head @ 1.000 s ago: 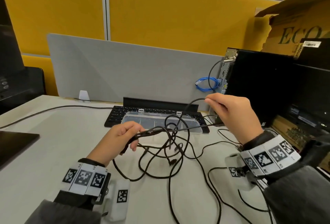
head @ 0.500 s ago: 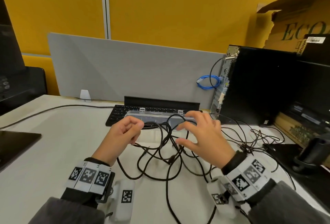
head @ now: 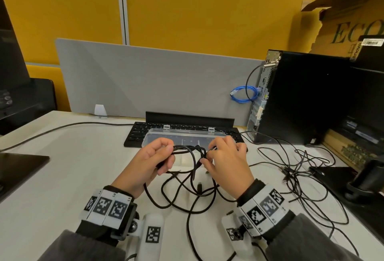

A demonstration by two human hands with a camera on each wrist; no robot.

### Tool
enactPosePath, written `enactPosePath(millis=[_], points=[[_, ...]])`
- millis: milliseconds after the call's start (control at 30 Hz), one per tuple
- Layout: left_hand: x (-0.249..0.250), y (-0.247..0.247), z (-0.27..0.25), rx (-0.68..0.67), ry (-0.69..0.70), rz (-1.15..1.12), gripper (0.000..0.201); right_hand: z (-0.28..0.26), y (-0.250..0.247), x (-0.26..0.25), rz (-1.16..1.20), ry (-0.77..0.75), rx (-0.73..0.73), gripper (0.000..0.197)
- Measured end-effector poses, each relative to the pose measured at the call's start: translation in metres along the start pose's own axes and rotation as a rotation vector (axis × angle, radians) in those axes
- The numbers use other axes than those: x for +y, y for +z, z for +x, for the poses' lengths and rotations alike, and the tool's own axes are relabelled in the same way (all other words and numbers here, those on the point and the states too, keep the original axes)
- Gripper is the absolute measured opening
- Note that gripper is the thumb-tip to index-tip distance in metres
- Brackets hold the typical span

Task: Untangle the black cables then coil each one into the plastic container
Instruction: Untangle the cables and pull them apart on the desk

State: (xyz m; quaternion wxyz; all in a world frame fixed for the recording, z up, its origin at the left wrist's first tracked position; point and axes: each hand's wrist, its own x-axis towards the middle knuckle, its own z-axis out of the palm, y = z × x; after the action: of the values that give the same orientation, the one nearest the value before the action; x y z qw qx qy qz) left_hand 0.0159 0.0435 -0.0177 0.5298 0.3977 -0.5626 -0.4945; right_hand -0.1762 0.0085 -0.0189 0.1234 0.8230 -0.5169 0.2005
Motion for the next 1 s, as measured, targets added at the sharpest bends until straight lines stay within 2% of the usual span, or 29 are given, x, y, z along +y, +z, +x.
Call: enactPosePath(millis=[67, 133, 200, 333, 433, 533, 633, 733, 833, 900, 1000], points=[[0.002, -0.005, 0.0, 0.028, -0.024, -0.028, 0.016, -0.001, -0.005, 0.007, 0.017, -0.054, -0.086, 0.03], [0.002, -0.012, 0.0, 0.076, -0.016, 0.008, 0.021, 0.0, -0.019, 0.018, 0.2, -0.067, -0.216, 0.03], [0.001, -0.017, 0.002, 0.136, 0.015, 0.127, 0.021, 0.002, -0.037, 0.03, 0.422, -0.041, -0.285, 0.029], [-0.003, -0.015, 0.005, 0.174, 0.03, 0.201, 0.005, 0.003, -0.062, 0.039, 0.794, 0.083, -0.255, 0.025], [0.0, -0.011, 0.003, 0.15, 0.022, 0.208, 0.019, 0.0, -0.065, 0.032, 1.071, 0.231, -0.225, 0.026], [0.001, -0.012, 0.002, 0.13, 0.017, 0.144, 0.026, -0.001, -0.059, 0.029, 1.081, 0.265, -0.132, 0.031], [0.0, -0.015, 0.002, 0.103, 0.061, 0.077, 0.009, 0.001, -0.051, 0.028, 1.132, 0.308, -0.057, 0.033], [-0.001, -0.015, 0.0, 0.03, 0.062, 0.103, 0.03, 0.0, -0.047, 0.025, 1.244, 0.368, -0.037, 0.032], [0.001, -0.011, -0.003, -0.017, 0.055, 0.155, 0.04, -0.003, -0.046, 0.022, 1.321, 0.396, -0.028, 0.028], [0.0, -0.01, -0.004, -0.006, 0.064, 0.187, 0.042, -0.004, -0.047, 0.021, 1.349, 0.402, -0.024, 0.026], [-0.002, -0.009, -0.001, 0.054, 0.056, 0.162, 0.035, -0.006, -0.046, 0.02, 1.348, 0.393, -0.02, 0.026]])
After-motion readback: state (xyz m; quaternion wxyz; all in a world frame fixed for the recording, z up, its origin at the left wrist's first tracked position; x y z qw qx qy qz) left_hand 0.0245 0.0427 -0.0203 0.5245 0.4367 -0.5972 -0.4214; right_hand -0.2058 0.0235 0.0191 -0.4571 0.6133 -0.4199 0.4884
